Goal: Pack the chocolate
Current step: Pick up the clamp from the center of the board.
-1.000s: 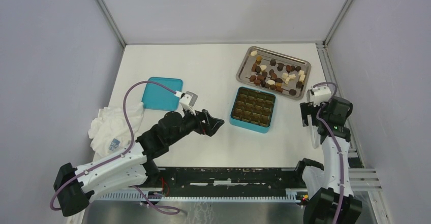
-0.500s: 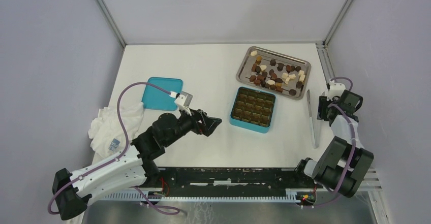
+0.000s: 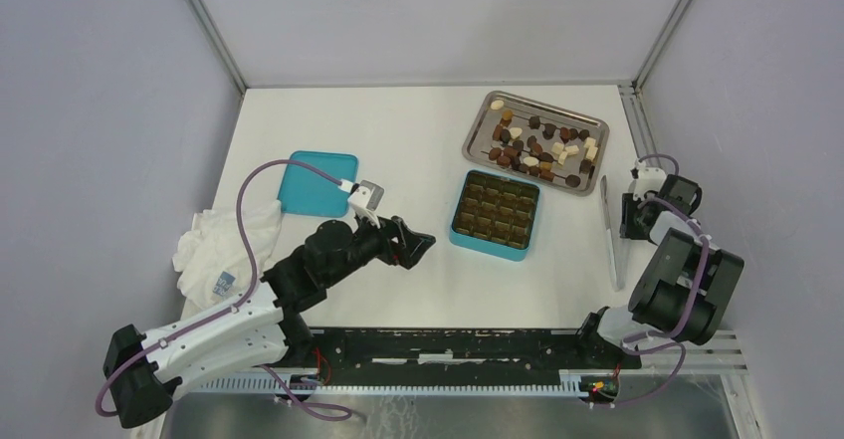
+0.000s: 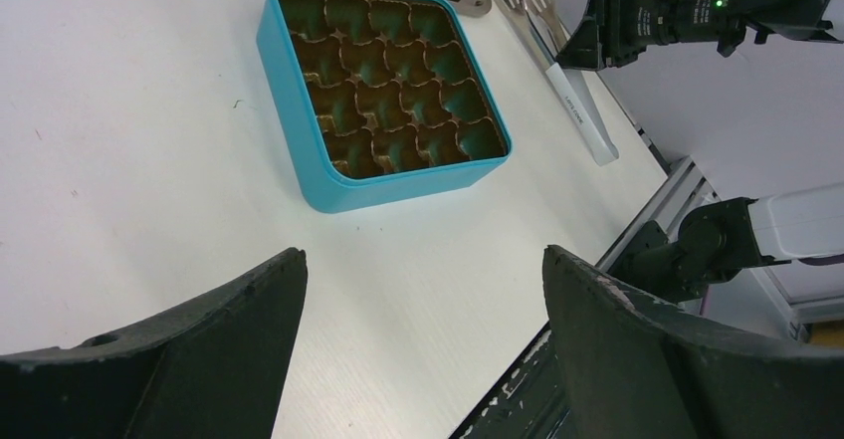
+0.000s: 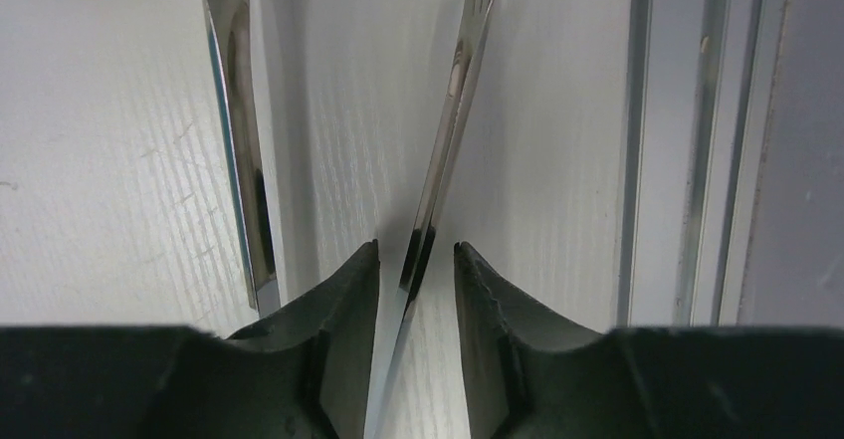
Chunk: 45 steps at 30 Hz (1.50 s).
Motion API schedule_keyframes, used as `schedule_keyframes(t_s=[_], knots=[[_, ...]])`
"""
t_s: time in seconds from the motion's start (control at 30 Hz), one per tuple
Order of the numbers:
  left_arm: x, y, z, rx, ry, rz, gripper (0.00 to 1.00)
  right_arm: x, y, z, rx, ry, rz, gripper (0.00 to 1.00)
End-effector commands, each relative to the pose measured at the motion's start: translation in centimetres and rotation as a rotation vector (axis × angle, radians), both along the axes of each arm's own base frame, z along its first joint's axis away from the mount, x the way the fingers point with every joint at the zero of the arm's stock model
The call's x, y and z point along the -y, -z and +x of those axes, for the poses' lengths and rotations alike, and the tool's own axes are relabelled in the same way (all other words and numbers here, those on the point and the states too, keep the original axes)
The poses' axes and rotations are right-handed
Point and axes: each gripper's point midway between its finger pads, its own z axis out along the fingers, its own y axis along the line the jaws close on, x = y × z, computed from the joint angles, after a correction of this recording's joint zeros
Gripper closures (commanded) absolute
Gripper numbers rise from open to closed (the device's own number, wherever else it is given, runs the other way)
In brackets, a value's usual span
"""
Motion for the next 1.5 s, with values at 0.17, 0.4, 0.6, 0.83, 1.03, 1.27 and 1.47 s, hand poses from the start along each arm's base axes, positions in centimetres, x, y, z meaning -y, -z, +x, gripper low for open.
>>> schedule_keyframes(t_s=[0.17,0.4,0.6,0.83,1.03,1.27,1.47], knots=[[0.8,-2.8,0.0,0.080,0.046,-0.042,0.11,0.6,-0.3,1.4,0.030,-0.009,0.007,0.82],[2.1,-4.0,-1.4,0.111,0.154,-0.089,0.19,-0.2,-1.3,1.2,0.088,-0.006,0.069,0.95],[3.1,-5.6,-2.5,0.150,0.237,-0.149,0.24,-1.1,-3.6,1.4,0.185,-0.030,0.133,1.00],[3.9,-8.1,-3.7,0.203,0.309,-0.251,0.18,-3.5,-7.2,1.6,0.338,-0.111,0.269,1.00],[4.3,-10.8,-4.6,0.239,0.357,-0.367,0.08,-9.6,-12.9,1.6,0.519,-0.407,0.475,1.00],[5.3,-14.6,-5.5,0.277,0.434,-0.539,0.00,-15.9,-19.3,0.8,0.570,-0.694,0.701,1.00],[8.0,-15.7,-4.8,0.310,0.448,-0.555,0.01,-21.7,-24.8,-0.1,0.555,-0.913,0.804,1.00]])
